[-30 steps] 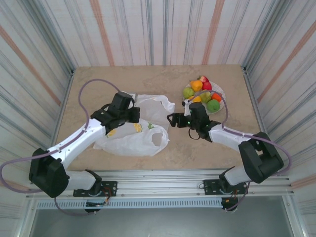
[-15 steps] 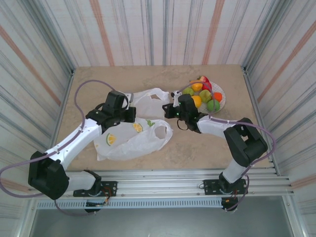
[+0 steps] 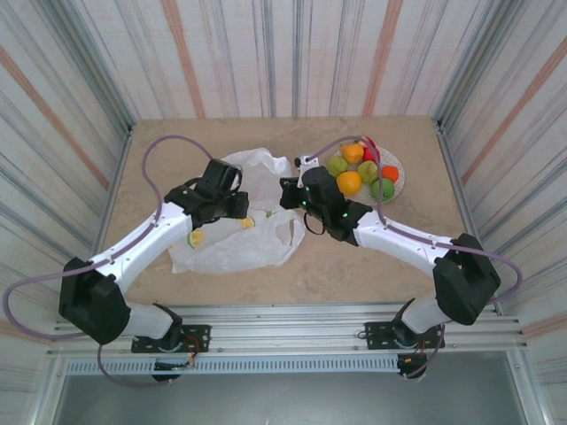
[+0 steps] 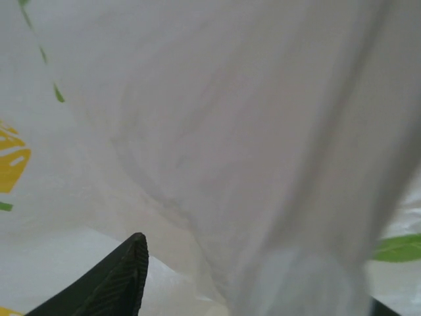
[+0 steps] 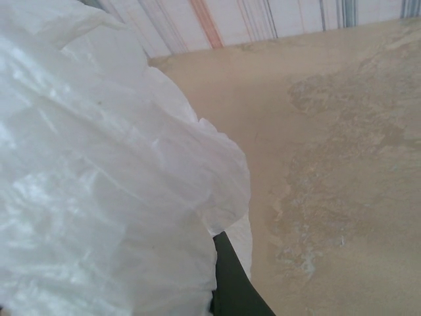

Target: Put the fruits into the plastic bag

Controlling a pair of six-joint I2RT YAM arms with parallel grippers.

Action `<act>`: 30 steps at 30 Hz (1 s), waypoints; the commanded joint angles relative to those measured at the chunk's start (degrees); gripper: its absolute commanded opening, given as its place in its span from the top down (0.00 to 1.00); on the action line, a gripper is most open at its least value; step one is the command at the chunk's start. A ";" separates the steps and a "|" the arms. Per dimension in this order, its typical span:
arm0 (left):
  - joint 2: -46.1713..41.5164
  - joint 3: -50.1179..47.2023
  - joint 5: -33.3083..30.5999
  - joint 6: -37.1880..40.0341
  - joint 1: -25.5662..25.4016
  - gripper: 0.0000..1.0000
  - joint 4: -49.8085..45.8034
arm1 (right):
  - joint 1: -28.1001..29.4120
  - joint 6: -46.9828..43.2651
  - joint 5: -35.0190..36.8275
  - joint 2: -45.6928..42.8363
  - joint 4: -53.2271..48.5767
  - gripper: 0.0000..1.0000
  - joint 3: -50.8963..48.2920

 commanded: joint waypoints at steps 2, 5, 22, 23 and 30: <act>1.57 2.45 -3.64 -2.96 -0.95 0.37 -0.15 | 1.55 3.72 3.76 -1.84 -1.64 1.00 0.84; 3.24 3.14 -6.32 -3.73 -2.48 0.33 0.75 | 2.72 4.97 4.92 -2.02 -2.00 1.00 1.02; 2.99 5.28 5.31 1.99 -0.41 0.84 0.35 | -1.92 -4.00 7.43 -4.28 -7.93 1.00 -0.73; 1.93 5.14 11.12 2.39 2.08 0.88 0.21 | -3.89 -4.92 4.85 -3.96 -9.10 1.00 -0.61; -2.27 5.86 27.85 8.11 12.14 1.00 -2.38 | -11.96 -11.80 -6.09 -1.38 -13.65 1.00 0.48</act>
